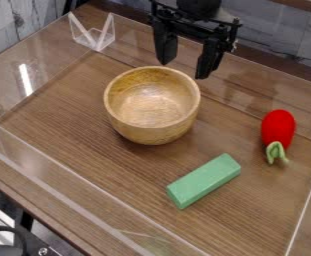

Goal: Move the red fruit to the left side of the table

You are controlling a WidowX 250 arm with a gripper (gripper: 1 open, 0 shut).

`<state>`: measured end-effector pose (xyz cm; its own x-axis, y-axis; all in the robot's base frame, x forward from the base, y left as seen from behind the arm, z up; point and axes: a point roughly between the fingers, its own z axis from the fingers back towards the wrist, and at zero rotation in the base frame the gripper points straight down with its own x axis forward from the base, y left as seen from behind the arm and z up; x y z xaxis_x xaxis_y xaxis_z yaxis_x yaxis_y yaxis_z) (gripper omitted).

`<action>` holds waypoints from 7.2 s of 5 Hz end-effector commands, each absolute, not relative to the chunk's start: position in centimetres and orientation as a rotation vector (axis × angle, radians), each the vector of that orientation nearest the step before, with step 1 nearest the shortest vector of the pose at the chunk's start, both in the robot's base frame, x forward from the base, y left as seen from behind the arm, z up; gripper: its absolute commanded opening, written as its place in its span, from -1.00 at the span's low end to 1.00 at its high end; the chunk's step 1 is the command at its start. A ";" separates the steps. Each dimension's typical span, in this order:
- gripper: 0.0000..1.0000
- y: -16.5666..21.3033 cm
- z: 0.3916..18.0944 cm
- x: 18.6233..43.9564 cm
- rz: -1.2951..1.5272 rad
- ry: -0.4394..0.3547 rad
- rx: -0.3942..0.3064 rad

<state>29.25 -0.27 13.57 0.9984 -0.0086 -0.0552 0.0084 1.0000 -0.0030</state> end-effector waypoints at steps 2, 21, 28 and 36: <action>1.00 -3.7 11.2 29.4 -0.023 0.087 -0.034; -1.00 -12.9 6.2 36.3 0.060 -0.005 -0.112; -1.00 7.0 19.2 32.7 0.286 -0.198 -0.139; -1.00 20.3 11.0 32.9 0.412 -0.121 -0.062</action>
